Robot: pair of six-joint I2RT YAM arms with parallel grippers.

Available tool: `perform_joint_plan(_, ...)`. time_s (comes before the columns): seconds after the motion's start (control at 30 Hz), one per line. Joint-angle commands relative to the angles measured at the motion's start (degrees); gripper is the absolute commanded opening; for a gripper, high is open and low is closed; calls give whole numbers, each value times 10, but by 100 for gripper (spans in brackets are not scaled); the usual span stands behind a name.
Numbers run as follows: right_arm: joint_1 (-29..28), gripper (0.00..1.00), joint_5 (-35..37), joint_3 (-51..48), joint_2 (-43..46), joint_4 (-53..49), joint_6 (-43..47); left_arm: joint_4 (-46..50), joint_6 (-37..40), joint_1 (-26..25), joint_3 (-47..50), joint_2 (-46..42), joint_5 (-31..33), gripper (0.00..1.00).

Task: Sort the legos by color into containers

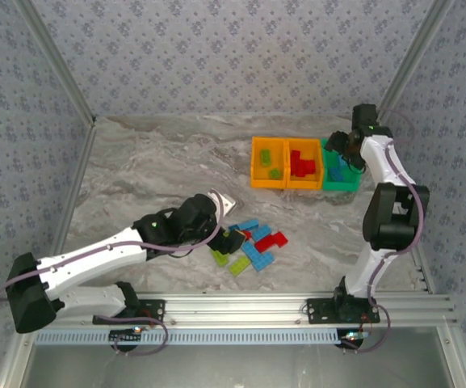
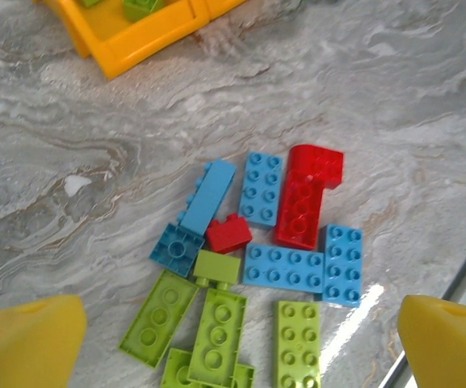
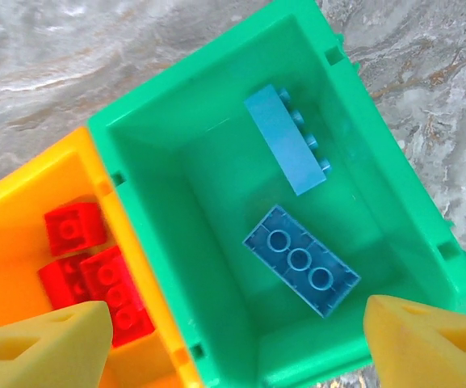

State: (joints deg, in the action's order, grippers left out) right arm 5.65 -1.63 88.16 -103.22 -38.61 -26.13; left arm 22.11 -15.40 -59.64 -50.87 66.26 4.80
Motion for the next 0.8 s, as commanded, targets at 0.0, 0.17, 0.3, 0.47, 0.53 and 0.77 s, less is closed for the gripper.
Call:
perform_joint_plan(0.0, -8, 84, -43, -44, 108, -17, -2, 15, -13, 6, -22, 21, 21, 97)
perform_joint_plan(0.17, -89, 87, -81, -173, 293, -19, 4, 14, -19, 21, -34, 60, 24, 95)
perform_joint_plan(0.3, -204, 89, -85, -249, 419, -73, 6, 7, 0, 35, -50, 100, 14, 92)
perform_joint_plan(0.47, -320, 91, -63, -295, 530, -170, -43, 4, 22, 48, -105, 191, -13, 79)
perform_joint_plan(0.53, -338, 91, -60, -303, 560, -202, -59, 2, 30, 47, -128, 231, -23, 75)
perform_joint_plan(0.77, -354, 92, -25, -302, 602, -254, -72, -3, 44, 49, -192, 347, -38, 61)
